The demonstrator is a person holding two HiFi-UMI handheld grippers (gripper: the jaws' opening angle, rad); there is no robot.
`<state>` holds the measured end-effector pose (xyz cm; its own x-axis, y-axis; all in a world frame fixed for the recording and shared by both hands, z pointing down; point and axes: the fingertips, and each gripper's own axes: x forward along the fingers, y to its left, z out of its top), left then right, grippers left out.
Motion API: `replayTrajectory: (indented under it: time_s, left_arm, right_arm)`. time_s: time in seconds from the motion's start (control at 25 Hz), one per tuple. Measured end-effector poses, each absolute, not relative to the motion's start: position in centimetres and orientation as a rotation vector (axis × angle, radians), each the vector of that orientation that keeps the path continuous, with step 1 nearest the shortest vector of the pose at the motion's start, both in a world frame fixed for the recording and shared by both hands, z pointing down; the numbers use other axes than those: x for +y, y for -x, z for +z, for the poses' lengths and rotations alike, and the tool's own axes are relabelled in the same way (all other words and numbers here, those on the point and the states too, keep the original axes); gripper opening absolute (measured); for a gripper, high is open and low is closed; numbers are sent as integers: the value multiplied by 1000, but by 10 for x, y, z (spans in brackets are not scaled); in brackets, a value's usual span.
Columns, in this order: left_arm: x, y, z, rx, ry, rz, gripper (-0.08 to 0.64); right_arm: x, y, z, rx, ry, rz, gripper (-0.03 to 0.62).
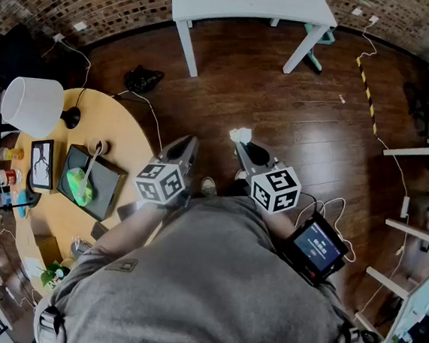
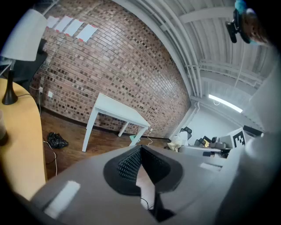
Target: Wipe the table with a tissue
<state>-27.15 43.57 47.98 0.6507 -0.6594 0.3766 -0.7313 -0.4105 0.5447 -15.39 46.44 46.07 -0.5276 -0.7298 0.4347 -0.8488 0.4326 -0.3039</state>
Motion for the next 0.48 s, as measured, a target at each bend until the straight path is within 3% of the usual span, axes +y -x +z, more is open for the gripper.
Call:
replayTrajectory:
  time_s: [0.48]
  left_arm:
    - [389,271,479,-1117,-2160,124,2]
  right_arm:
    - [415,143,461,-2468,-1390,723,41]
